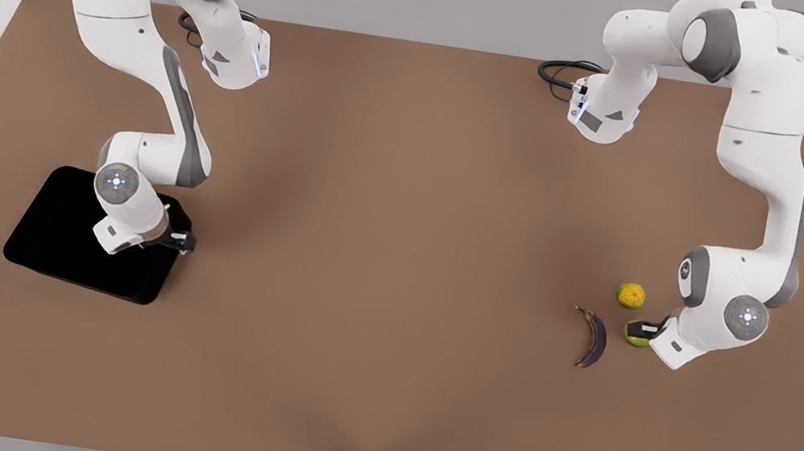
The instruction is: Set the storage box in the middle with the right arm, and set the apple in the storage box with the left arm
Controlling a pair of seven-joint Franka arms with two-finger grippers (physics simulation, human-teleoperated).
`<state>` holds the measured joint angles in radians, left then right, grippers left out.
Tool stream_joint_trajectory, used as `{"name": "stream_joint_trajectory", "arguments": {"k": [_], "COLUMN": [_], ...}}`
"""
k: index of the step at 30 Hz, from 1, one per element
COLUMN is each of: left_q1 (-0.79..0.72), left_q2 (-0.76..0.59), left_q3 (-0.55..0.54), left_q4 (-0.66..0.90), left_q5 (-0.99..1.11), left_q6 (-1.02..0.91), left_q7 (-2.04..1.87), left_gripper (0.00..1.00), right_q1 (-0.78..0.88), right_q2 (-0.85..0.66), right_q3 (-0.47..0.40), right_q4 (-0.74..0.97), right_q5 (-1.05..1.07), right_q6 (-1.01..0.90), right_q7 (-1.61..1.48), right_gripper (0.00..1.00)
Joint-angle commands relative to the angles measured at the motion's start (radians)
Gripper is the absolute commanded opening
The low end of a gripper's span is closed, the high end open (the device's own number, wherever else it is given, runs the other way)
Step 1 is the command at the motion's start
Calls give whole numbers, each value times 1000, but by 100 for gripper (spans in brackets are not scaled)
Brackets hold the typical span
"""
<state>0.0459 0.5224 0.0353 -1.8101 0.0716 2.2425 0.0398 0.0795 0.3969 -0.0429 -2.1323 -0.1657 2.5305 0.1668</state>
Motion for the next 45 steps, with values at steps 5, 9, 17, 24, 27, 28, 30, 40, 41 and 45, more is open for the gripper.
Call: {"name": "stream_joint_trajectory", "arguments": {"k": [5, 9, 17, 24, 27, 28, 30, 40, 41, 45], "left_q1": [9, 23, 12, 15, 15, 15, 12, 17, 17, 17], "left_q2": [18, 50, 71, 77, 82, 87, 91, 111, 113, 116], "left_q3": [1, 0, -6, -8, -8, -8, -8, -8, -8, -8], "left_q4": [-15, -14, -25, -37, -37, -37, -37, -37, -37, -37], "left_q5": [-4, -4, -3, -3, -3, -3, -1, 4, 4, 4], "left_q6": [26, 68, 103, 121, 129, 129, 138, 157, 157, 158], "left_q7": [8, 15, 15, 19, 19, 19, 17, 19, 19, 19], "left_gripper": [99, 99, 99, 99, 99, 99, 98, 85, 84, 82], "right_q1": [0, 3, 5, 62, 137, 172, 220, 511, 531, 620], "right_q2": [11, 19, 11, -44, -39, -43, -35, 128, 140, 230], "right_q3": [0, -2, -2, 3, 14, 14, 37, 77, 80, 94], "right_q4": [0, 6, 8, 71, 106, 110, 176, 462, 480, 643], "right_q5": [0, 2, 2, 69, 110, 112, 112, 117, 117, 114], "right_q6": [7, 7, -4, -78, -90, -91, -167, -185, -182, -183], "right_q7": [5, 5, 5, 5, 83, 137, 244, 800, 836, 1008], "right_gripper": [43, 21, 21, 21, 21, 21, 21, 21, 21, 21]}}
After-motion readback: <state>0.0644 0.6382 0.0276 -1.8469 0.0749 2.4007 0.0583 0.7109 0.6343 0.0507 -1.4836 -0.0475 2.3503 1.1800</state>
